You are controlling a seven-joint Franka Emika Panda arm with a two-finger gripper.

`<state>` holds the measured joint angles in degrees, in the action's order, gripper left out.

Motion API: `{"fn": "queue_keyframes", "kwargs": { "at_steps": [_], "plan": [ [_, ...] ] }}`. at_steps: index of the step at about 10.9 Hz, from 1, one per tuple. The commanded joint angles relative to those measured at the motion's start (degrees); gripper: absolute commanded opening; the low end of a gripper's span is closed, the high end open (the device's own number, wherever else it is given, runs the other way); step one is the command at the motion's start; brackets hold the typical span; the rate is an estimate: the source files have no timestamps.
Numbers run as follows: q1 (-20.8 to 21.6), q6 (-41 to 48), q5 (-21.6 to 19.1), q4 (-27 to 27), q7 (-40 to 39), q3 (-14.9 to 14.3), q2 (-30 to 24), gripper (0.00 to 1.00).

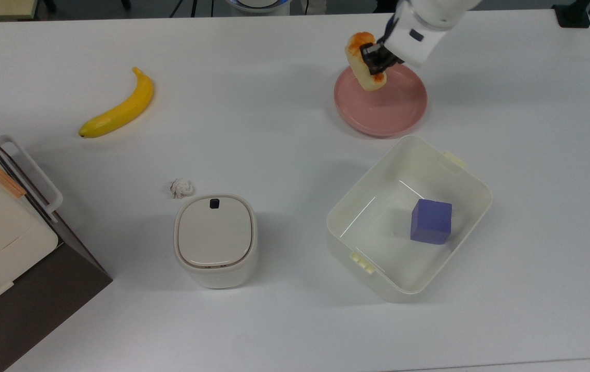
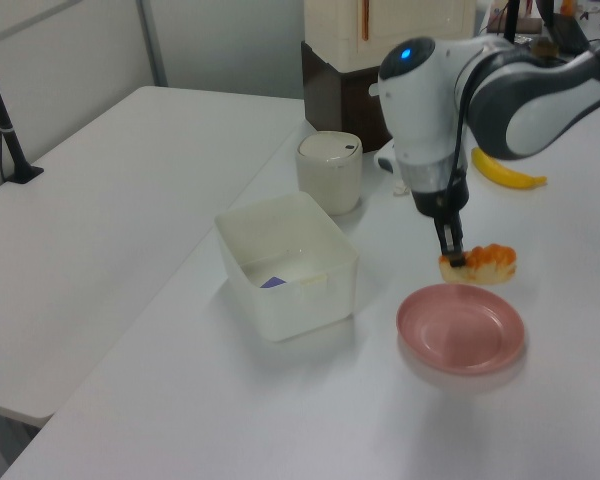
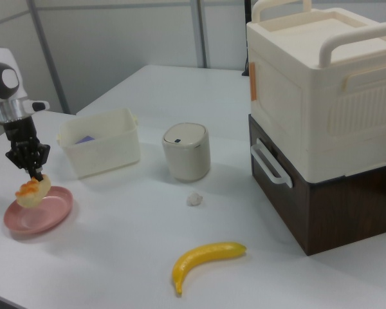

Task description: Put the bread on a plate

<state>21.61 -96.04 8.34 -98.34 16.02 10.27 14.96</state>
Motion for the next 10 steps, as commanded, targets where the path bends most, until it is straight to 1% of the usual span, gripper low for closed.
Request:
{"fn": "queue_keyframes", "kwargs": {
  "at_steps": [1,4,5,6,7,8,9,10],
  "plan": [
    [1.16,0.93,1.59,2.54,1.39,-0.25,1.56,0.99],
    [-0.77,1.81,1.59,3.86,1.03,-0.87,-1.68,1.0],
    [-2.0,2.86,1.42,4.38,1.73,-1.13,-2.39,1.0],
    [-3.75,2.26,2.03,4.56,2.69,-2.18,-2.92,1.0],
    [-4.2,1.21,3.25,4.74,2.36,-6.19,-3.18,1.0],
    [-4.38,-0.54,2.91,5.61,2.26,-10.06,-3.62,1.0],
    [-4.82,-0.73,2.82,5.79,1.39,-13.06,-4.32,1.0],
    [-6.04,-0.73,2.3,6.4,-2.36,-15.87,-5.02,1.0]
  ]
}}
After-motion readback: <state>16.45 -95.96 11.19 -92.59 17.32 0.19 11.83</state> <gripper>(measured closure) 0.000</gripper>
